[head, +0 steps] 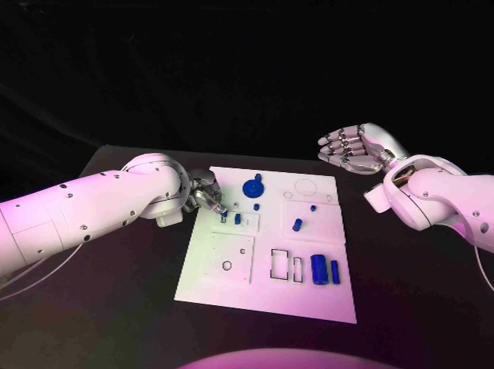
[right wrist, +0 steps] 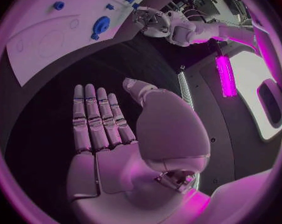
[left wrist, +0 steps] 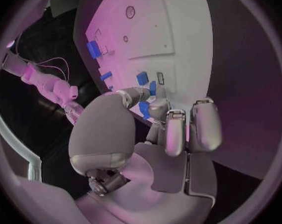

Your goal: Assemble the parts on the task board

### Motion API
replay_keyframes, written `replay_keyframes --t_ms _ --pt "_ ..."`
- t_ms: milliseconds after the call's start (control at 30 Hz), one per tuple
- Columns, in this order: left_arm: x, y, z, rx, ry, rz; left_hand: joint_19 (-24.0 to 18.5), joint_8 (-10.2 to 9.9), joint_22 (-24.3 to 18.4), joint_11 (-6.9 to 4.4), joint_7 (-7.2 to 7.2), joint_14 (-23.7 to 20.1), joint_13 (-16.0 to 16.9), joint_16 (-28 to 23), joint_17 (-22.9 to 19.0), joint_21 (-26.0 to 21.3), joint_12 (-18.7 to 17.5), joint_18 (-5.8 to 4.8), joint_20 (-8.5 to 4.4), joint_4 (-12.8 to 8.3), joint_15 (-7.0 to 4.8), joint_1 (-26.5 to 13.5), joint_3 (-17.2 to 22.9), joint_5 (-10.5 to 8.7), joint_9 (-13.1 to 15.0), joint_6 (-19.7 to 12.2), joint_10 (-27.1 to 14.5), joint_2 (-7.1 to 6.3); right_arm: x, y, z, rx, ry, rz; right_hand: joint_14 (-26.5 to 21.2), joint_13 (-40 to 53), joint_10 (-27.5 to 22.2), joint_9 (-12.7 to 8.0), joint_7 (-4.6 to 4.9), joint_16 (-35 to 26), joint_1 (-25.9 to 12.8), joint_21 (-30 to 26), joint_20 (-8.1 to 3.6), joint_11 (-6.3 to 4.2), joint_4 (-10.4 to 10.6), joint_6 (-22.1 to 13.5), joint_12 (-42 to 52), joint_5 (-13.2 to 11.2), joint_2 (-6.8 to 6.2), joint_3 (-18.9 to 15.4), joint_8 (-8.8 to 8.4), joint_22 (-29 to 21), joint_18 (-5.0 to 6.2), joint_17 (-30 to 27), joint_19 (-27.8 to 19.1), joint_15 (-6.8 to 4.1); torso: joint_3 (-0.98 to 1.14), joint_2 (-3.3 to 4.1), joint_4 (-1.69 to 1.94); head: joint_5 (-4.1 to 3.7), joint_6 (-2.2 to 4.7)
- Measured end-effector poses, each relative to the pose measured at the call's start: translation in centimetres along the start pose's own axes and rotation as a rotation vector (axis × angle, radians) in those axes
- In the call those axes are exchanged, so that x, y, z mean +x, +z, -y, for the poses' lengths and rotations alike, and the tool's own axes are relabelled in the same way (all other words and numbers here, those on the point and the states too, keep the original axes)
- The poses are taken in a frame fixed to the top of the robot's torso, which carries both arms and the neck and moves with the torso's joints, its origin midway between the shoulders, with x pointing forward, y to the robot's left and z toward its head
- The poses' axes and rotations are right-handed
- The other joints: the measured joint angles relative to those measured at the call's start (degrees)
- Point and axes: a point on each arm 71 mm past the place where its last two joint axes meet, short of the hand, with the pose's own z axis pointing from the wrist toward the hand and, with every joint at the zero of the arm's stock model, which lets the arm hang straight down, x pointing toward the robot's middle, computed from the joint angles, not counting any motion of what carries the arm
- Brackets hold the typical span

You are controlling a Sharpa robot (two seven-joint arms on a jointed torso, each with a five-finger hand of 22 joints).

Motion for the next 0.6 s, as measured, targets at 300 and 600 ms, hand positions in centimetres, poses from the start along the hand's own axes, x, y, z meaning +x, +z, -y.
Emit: replay_keyframes --t_ms 300,600 --pt "0.33 -0.02 0.18 0.002 0.033 0.007 0.0 0.0 0.07 0.0 0.0 -0.21 -0.11 0.0 0.0 0.0 0.0 0.0 0.0 0.0 -0.2 -0.15 0.0 0.68 -0.11 0.0 0.0 -0.15 0.03 -0.07 -0.02 -0.006 0.008 0.004 0.0 0.0 0.0 -0.07 0.0 -0.22 0.0 0.0 0.0 0.0 0.0 0.0 -0.22 0.0 0.0 0.0 0.0 -0.05 0.0 -0.06 0.0 0.0 0.01 -0.03 0.01 0.03 -0.25" --pt "0.64 0.1 0.18 -0.004 0.051 0.001 0.21 -0.01 0.06 0.01 -0.17 -0.21 -0.2 0.0 0.0 0.0 0.0 0.0 -0.21 -0.16 -0.2 -0.43 -0.16 1.22 -0.12 0.21 -0.01 -0.43 -0.03 -0.11 0.03 -0.004 0.022 0.013 0.0 -0.08 0.0 -0.07 0.0 -0.22 0.0 0.0 0.0 -0.01 0.0 0.0 -0.22 0.0 0.0 0.0 0.0 -0.18 0.0 -0.11 0.0 0.0 0.06 -0.02 -0.09 0.08 -0.26"
